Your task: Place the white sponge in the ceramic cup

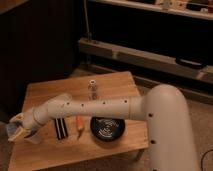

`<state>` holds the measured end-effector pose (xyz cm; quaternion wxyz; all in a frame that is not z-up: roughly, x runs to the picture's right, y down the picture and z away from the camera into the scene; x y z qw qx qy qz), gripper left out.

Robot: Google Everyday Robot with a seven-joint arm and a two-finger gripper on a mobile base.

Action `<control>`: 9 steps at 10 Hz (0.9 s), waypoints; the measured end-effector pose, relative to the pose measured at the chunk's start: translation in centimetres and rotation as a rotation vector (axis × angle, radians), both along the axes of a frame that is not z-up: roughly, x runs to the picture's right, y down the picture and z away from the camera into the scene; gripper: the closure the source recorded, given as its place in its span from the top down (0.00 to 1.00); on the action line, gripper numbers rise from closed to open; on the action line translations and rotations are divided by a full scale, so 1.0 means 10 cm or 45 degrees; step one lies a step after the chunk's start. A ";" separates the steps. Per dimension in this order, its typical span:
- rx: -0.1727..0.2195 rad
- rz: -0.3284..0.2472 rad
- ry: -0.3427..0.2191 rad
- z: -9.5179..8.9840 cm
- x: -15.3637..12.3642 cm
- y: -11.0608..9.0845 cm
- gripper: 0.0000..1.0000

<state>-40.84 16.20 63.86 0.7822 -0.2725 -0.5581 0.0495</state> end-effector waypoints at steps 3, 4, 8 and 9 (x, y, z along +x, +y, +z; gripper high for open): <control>0.029 0.067 0.030 -0.03 0.10 -0.03 0.73; 0.018 0.083 0.025 -0.02 0.12 -0.04 0.73; 0.021 0.134 0.009 -0.04 0.20 -0.05 0.73; 0.024 0.140 0.027 -0.04 0.23 -0.06 0.73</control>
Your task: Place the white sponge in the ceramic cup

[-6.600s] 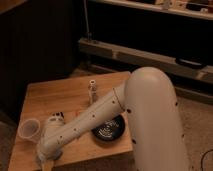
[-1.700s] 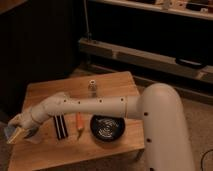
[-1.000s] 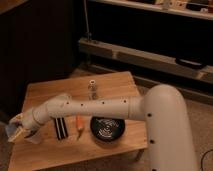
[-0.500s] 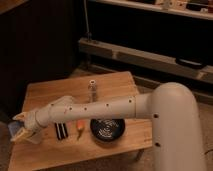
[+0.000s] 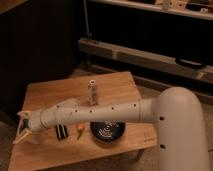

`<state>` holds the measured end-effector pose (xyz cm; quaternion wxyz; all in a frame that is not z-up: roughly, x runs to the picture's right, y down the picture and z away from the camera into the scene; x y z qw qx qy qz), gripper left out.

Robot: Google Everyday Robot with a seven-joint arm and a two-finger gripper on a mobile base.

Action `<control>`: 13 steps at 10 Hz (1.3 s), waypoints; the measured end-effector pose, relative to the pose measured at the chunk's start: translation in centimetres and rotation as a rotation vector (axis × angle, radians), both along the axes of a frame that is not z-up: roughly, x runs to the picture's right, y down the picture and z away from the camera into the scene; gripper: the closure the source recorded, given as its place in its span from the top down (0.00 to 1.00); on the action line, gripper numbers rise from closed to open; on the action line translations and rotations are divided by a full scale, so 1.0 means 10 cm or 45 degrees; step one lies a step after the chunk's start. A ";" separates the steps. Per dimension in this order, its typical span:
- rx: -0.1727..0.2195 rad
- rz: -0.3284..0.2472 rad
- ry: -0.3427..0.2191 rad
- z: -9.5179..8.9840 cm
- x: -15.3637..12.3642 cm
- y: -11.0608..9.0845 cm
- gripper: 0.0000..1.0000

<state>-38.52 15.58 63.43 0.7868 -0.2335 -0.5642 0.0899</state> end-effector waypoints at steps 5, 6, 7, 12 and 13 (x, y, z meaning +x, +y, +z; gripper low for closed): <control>0.003 0.003 0.007 0.00 0.01 -0.01 0.73; 0.003 0.003 0.006 0.00 0.01 -0.01 0.73; 0.004 0.003 0.007 0.00 0.01 -0.01 0.73; 0.003 0.003 0.007 0.00 0.01 -0.01 0.73; 0.006 0.002 0.010 0.00 0.02 -0.01 0.73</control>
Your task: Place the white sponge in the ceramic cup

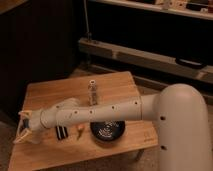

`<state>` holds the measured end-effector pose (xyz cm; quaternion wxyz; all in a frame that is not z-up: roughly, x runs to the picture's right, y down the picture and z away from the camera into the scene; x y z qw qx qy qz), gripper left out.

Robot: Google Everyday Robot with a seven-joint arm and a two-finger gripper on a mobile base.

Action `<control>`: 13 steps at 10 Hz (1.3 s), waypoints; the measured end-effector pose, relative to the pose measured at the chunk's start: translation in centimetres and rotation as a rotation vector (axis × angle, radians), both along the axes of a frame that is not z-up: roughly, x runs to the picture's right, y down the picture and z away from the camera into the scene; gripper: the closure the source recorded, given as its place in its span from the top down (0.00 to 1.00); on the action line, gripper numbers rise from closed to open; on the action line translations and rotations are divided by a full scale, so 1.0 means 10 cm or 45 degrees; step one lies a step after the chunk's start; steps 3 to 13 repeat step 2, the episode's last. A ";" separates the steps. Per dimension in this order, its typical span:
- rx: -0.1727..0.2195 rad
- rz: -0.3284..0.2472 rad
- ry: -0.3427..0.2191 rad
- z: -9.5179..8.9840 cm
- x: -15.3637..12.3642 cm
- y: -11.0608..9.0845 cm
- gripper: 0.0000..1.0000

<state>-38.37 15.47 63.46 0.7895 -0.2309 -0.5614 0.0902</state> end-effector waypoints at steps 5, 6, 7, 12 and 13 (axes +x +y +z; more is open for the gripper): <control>0.025 0.019 0.039 -0.03 0.06 -0.07 0.73; 0.025 0.019 0.039 -0.03 0.06 -0.07 0.73; 0.025 0.019 0.039 -0.03 0.06 -0.07 0.73; 0.025 0.019 0.039 -0.03 0.06 -0.07 0.73; 0.025 0.019 0.039 -0.03 0.06 -0.07 0.73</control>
